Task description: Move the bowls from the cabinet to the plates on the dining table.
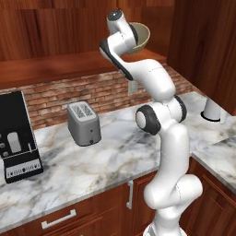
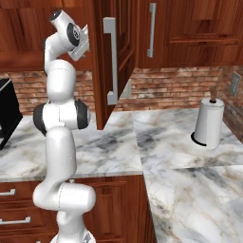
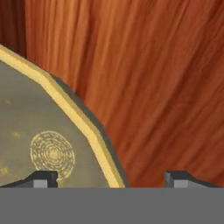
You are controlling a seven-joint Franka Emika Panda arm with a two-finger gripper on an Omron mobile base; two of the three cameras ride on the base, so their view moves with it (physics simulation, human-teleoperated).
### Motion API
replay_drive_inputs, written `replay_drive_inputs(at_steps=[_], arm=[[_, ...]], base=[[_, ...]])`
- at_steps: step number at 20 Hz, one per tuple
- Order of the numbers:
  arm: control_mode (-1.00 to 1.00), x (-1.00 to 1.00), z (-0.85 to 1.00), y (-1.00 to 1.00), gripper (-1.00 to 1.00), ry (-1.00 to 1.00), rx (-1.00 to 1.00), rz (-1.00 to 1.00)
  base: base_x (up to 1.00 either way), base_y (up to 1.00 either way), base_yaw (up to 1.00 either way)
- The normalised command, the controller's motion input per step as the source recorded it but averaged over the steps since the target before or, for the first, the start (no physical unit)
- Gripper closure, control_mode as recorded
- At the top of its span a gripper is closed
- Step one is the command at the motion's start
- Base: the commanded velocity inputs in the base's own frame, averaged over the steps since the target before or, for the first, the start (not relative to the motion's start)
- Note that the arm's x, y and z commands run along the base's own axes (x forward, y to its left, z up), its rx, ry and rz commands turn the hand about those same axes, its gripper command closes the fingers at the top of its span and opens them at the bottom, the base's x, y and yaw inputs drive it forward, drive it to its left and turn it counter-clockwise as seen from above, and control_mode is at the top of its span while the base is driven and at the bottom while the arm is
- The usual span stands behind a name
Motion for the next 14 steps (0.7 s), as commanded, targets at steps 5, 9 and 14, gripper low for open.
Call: replay_drive_inputs(at_steps=[5, 9, 14], arm=[[-1.00, 0.24, -0.91, 0.06, -1.00, 0.05, -0.01, 0.15], [-1.00, 0.22, -0.53, 0.00, -1.00, 0.00, -0.04, 0.13], [-1.00, 0.14, -0.33, 0.01, 1.00, 0.00, -0.02, 0.12]], base=[[0.00, 0.00, 0.00], [0.00, 0.00, 0.00], [0.00, 0.00, 0.00]])
